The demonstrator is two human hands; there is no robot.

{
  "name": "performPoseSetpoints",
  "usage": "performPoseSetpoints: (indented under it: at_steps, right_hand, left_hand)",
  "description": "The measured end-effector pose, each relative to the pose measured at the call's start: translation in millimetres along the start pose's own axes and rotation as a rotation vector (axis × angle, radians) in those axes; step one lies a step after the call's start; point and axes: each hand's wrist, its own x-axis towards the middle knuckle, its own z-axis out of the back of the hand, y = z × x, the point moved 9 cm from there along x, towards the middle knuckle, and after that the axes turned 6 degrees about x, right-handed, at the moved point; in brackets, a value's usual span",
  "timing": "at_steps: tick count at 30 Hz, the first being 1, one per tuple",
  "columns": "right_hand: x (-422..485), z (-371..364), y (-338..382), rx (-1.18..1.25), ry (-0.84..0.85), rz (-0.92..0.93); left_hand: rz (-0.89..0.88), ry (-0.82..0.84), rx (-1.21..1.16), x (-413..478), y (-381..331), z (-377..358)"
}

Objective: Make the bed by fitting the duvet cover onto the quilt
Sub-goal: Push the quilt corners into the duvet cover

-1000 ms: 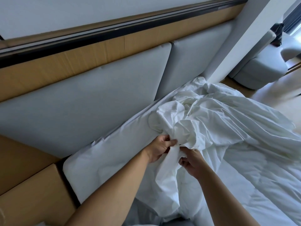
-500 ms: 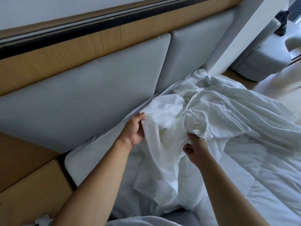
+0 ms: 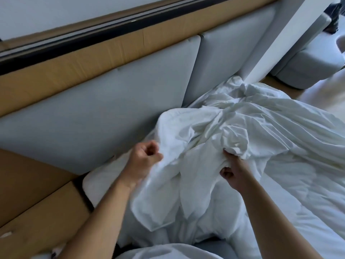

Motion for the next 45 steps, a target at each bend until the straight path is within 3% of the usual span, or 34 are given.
performPoseSetpoints:
  at_steps: [2, 4, 6, 9, 11, 13, 14, 15, 17, 20, 24, 27, 29, 31, 33, 35, 37, 39, 41, 43, 45]
  right_hand:
    - [-10, -25, -17, -0.133, 0.124, -0.072]
    - [-14, -39, -22, -0.42, 0.197, -0.027]
    - [-16, -44, -19, -0.706, 0.237, 0.079]
    - [-11, -38, -22, -0.584, 0.318, 0.1]
    - [-15, -34, -29, -0.288, 0.397, 0.01]
    - [-19, -26, -39, -0.223, 0.434, -0.059]
    - [-21, -22, -43, -0.248, 0.442, -0.086]
    - [-21, -16, -47, -0.266, 0.441, -0.11]
    - [-23, -6, -56, -0.273, 0.448, -0.163]
    - [-30, 4, -61, -0.288, 0.487, -0.211]
    - [-29, 14, -56, -0.282, 0.526, -0.237]
    - [-20, 20, -49, -0.305, 0.454, -0.186]
    - [-14, 20, -41, -0.222, 0.366, -0.137]
    - [-6, 18, -35, -0.081, 0.267, -0.101]
    - [-2, 6, -32, 0.029, 0.229, -0.078]
    - [-5, -17, -29, 0.043, 0.272, -0.081]
    - [-8, -36, -24, 0.026, 0.344, -0.044]
    - [-9, -37, -22, 0.043, 0.361, -0.008]
    - [-9, -29, -27, 0.047, 0.355, -0.022]
    - [-8, -22, -35, 0.043, 0.345, -0.04]
    - [-12, -23, -37, 0.021, 0.361, -0.03]
  left_hand:
    - [-0.093, 0.366, 0.24, -20, -8, -94]
    - [-0.183, 0.624, 0.484, -42, -1, -163]
    - [-0.236, 0.788, 0.649, -57, 12, -204]
    - [-0.126, 0.906, 0.531, -56, 32, -214]
    - [0.062, 0.724, 0.231, -27, 41, -192]
    - [0.291, 0.257, -0.018, 20, 66, -146]
    - [0.38, 0.069, -0.026, 37, 83, -125]
    - [0.451, 0.004, 0.028, 48, 100, -115]
    - [0.579, 0.131, 0.016, 57, 124, -127]
    - [0.753, 0.174, -0.415, 61, 140, -155]
    - [0.716, 0.121, -0.635, 80, 121, -166]
    - [0.576, 0.006, -0.702, 95, 97, -133]
    - [0.399, -0.132, -0.567, 95, 76, -86]
    - [0.13, -0.19, -0.234, 78, 40, -48]
    - [-0.116, 0.039, 0.108, 46, 5, -68]
    - [-0.251, 0.401, 0.426, 7, 4, -124]
    - [-0.334, 0.636, 0.774, -26, 20, -167]
    - [-0.275, 0.717, 0.778, -33, 38, -179]
    - [-0.036, 0.739, 0.42, -29, 44, -175]
    - [0.259, 0.541, -0.008, -10, 58, -162]
    - [0.558, 0.241, -0.244, 6, 92, -150]
